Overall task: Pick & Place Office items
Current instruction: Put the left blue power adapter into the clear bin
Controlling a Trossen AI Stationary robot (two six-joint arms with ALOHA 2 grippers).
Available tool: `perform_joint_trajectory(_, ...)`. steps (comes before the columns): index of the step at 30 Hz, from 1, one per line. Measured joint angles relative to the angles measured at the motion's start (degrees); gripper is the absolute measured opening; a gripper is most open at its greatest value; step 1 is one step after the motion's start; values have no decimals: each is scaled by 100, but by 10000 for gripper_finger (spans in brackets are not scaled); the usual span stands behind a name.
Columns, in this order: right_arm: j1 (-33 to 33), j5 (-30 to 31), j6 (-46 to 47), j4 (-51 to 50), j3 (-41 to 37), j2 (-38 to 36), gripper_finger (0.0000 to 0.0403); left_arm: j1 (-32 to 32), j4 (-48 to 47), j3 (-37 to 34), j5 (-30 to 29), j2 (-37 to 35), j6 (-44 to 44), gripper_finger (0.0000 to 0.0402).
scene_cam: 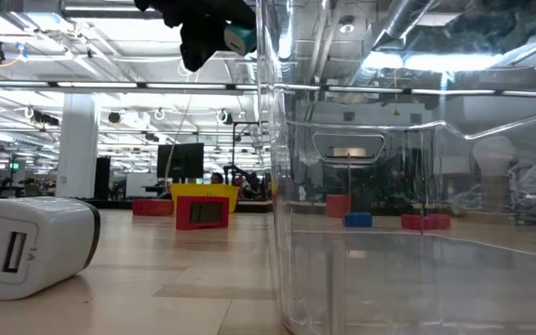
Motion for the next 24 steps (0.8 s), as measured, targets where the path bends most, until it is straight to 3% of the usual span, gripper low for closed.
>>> perform_joint_trajectory(16,1,-2,-245,235,0,0,221,-610,656,6,-315,406,-159,136)
perform_joint_trajectory(24,1,-19,-304,295,0,0,221,-689,358,955,-179,1205,305,136)
